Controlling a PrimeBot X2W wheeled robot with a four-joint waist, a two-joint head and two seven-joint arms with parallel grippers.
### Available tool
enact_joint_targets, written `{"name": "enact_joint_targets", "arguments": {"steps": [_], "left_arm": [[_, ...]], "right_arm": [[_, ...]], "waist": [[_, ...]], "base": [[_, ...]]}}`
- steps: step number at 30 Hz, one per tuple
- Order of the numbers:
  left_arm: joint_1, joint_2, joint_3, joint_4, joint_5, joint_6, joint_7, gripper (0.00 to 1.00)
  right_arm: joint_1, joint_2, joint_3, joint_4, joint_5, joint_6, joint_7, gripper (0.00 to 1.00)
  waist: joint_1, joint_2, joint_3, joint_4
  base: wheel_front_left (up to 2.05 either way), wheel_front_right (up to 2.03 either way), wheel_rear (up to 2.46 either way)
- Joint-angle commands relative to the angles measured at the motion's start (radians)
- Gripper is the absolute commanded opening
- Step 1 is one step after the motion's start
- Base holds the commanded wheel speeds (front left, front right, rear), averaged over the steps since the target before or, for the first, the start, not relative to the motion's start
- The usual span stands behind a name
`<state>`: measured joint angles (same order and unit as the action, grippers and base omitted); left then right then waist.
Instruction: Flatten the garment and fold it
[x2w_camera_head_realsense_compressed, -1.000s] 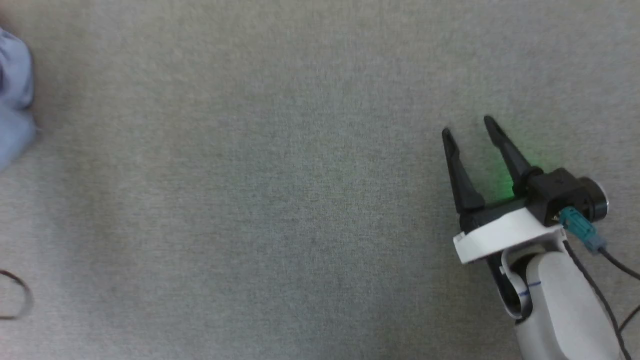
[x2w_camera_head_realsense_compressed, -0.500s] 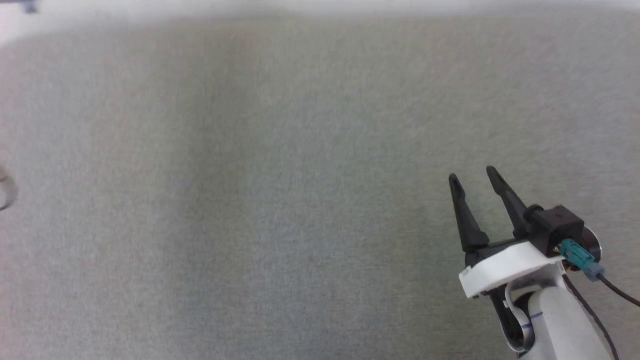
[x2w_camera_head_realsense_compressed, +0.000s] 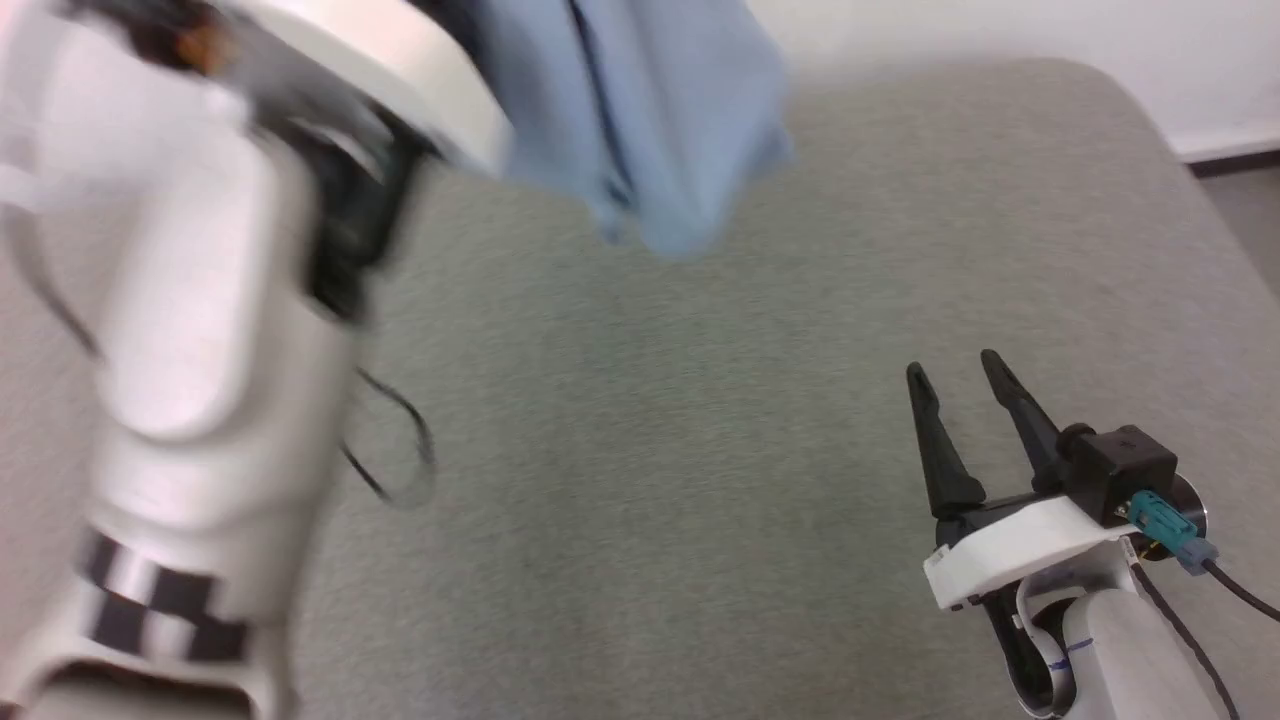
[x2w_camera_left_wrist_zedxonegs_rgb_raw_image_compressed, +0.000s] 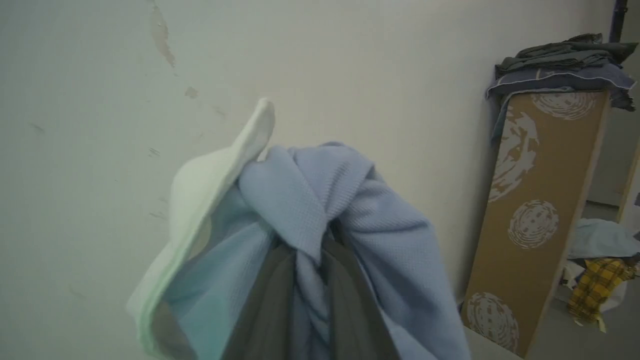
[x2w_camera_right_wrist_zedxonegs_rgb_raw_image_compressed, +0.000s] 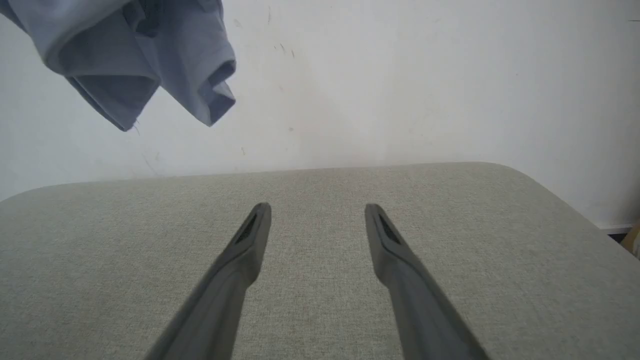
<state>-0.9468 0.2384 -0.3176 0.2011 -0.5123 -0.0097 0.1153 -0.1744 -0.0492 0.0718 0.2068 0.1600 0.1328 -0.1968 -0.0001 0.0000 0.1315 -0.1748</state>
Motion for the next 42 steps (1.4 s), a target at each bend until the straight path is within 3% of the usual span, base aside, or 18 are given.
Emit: {"name": "enact_joint_targets", "arguments": {"steps": [1,6,13,14,15,16,21,26,33,38,42], "left_arm": [[0.048,-0.021,-0.021,0.006,-0.015,-0.008,0.012,0.00],[0.197,-0.052,-0.098,0.099,-0.051,-0.007,0.117,0.00],[0.345,-0.055,-0.226,0.299,-0.075,-0.025,0.361,0.00],[0.358,-0.056,-0.237,0.317,-0.079,-0.025,0.388,0.17],[0.369,-0.057,-0.247,0.331,-0.079,-0.022,0.409,0.82],[0.378,-0.058,-0.257,0.343,-0.078,-0.018,0.429,1.00],[0.405,-0.064,-0.271,0.346,-0.086,-0.008,0.462,1.00],[0.426,-0.062,-0.231,0.248,-0.069,0.018,0.292,1.00],[0.517,-0.048,-0.122,0.059,-0.028,0.119,-0.032,1.00],[0.610,-0.023,-0.090,-0.007,0.003,0.213,-0.076,1.00],[0.656,-0.023,-0.096,-0.012,0.001,0.242,-0.056,1.00]], "right_arm": [[0.010,-0.001,0.003,-0.004,0.006,-0.002,0.000,1.00],[0.011,-0.001,0.014,-0.006,0.011,-0.002,0.005,1.00],[0.016,-0.001,0.024,-0.007,0.011,-0.002,0.016,1.00],[0.018,-0.001,0.024,-0.007,0.011,-0.002,0.017,1.00],[0.021,-0.001,0.025,-0.007,0.011,-0.002,0.019,1.00],[0.023,-0.001,0.025,-0.006,0.011,-0.002,0.021,1.00],[0.033,-0.001,0.025,-0.008,0.007,-0.002,0.031,1.00],[0.040,-0.001,0.022,-0.021,-0.001,-0.002,0.042,1.00],[0.054,-0.001,0.021,-0.044,-0.007,-0.002,0.056,1.00],[0.059,-0.001,0.018,-0.062,-0.008,-0.002,0.062,1.00],[0.055,-0.001,0.021,-0.070,-0.007,-0.002,0.063,1.00]], "waist": [[0.0001,0.0000,-0.014,-0.069],[0.0001,0.0000,-0.008,-0.120],[0.0001,0.0000,-0.005,-0.147],[0.0001,0.0000,-0.006,-0.146],[0.0001,0.0000,-0.008,-0.144],[0.0001,0.0000,-0.010,-0.140],[0.0001,0.0000,-0.022,-0.113],[0.0001,0.0000,-0.037,-0.071],[0.0001,0.0000,-0.051,-0.023],[0.0001,0.0000,-0.044,-0.007],[0.0001,0.0000,-0.028,-0.008]], "base": [[0.00,0.00,0.00],[0.00,0.00,0.00],[0.00,0.00,0.00],[0.00,0.00,0.00],[0.00,0.00,0.00],[0.00,0.00,0.00],[0.00,0.00,0.00],[0.00,0.00,0.00],[0.00,0.00,0.00],[0.00,0.00,0.00],[0.00,0.00,0.00]]}}
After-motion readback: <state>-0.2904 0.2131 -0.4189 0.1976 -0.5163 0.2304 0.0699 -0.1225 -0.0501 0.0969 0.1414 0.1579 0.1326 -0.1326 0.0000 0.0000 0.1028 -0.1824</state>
